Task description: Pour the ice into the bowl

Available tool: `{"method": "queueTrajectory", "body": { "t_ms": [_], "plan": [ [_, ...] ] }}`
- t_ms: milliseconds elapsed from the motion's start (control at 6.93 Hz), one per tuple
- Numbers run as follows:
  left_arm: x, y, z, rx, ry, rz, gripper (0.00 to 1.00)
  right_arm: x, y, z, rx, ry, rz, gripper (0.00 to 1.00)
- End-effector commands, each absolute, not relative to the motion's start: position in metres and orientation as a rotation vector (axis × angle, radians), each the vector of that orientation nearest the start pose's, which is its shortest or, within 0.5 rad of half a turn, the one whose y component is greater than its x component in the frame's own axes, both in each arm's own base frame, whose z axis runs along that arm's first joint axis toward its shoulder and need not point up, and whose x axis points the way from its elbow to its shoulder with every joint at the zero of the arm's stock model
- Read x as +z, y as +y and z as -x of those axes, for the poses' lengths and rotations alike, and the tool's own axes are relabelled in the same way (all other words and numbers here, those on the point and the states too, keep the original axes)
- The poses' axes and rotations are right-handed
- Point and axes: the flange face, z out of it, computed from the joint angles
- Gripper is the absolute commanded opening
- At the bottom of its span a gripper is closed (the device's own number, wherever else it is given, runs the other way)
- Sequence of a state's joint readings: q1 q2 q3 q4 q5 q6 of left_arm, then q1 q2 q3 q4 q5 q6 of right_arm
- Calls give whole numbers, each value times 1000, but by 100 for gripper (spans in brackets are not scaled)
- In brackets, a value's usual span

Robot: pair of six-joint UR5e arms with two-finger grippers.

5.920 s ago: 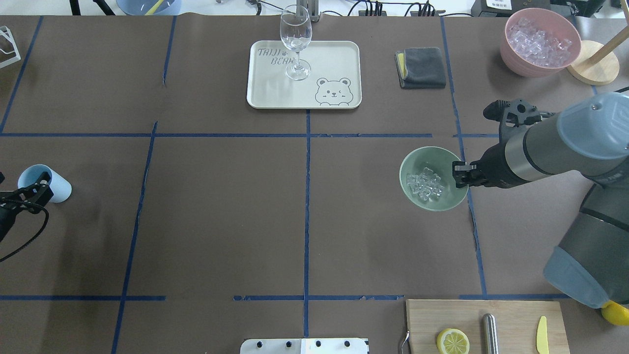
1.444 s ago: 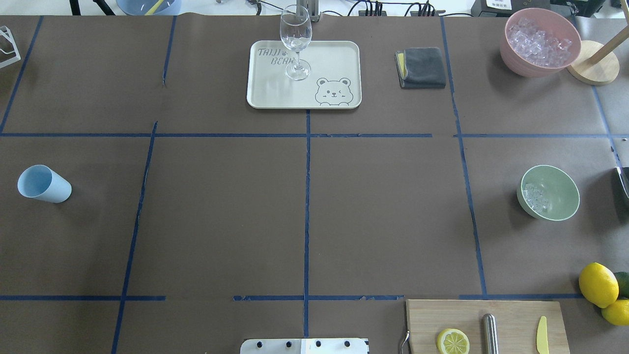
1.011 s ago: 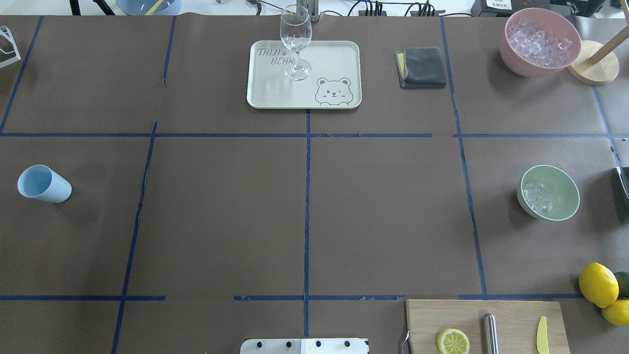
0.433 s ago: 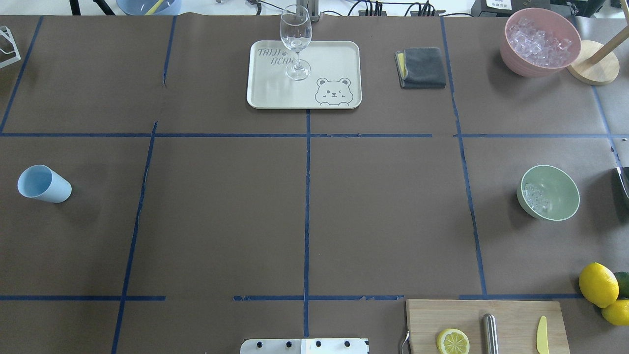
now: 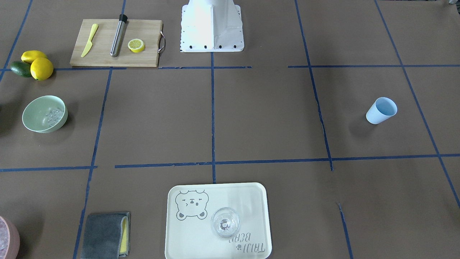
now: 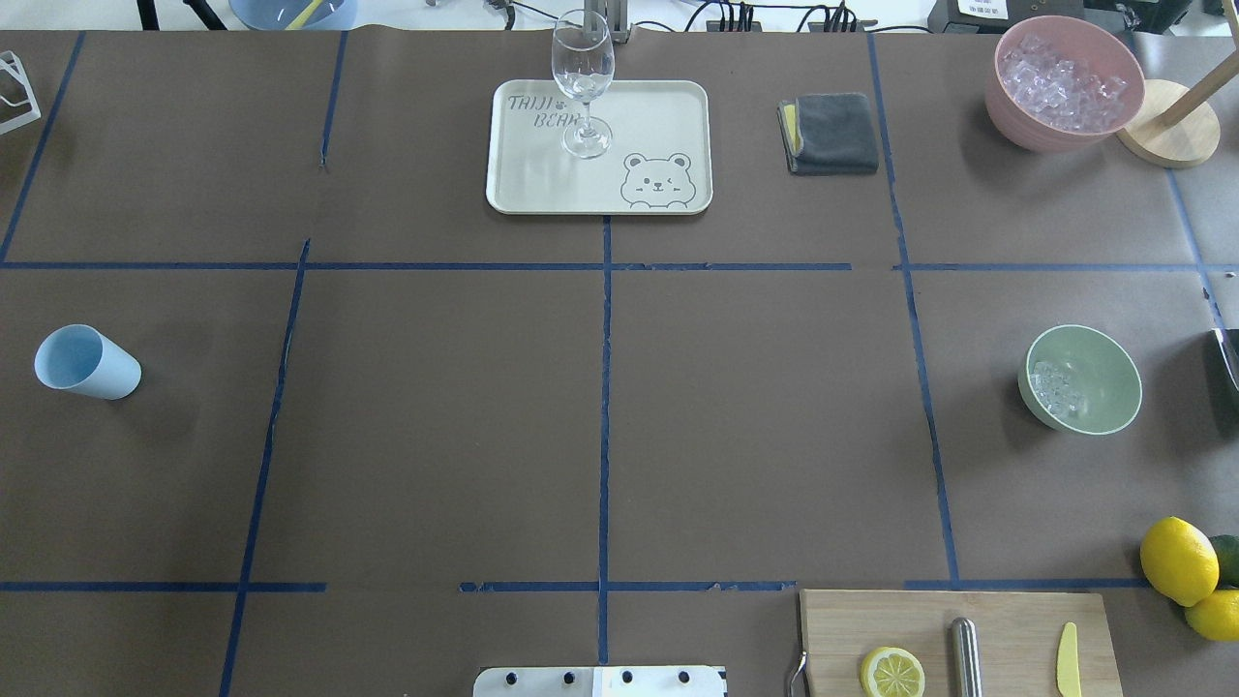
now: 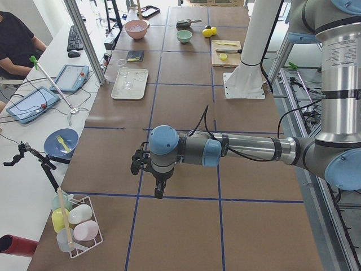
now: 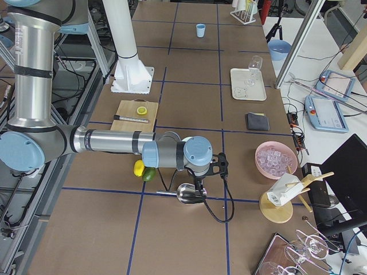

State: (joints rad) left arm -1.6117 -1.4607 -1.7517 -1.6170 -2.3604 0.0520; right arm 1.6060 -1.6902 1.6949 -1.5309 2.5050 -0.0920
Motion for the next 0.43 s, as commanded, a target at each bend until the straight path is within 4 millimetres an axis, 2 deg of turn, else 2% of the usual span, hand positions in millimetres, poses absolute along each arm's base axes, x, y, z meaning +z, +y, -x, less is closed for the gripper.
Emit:
{"method": "queueTrajectory", "body": {
  "t_ms": [0, 289],
  "plan": [
    [615, -450, 82, 55, 781, -149, 100, 637, -442, -70, -73, -930, -103, 100],
    [612, -452, 84, 55, 781, -158, 100, 636, -443, -69, -73, -931, -104, 100]
  ]
}}
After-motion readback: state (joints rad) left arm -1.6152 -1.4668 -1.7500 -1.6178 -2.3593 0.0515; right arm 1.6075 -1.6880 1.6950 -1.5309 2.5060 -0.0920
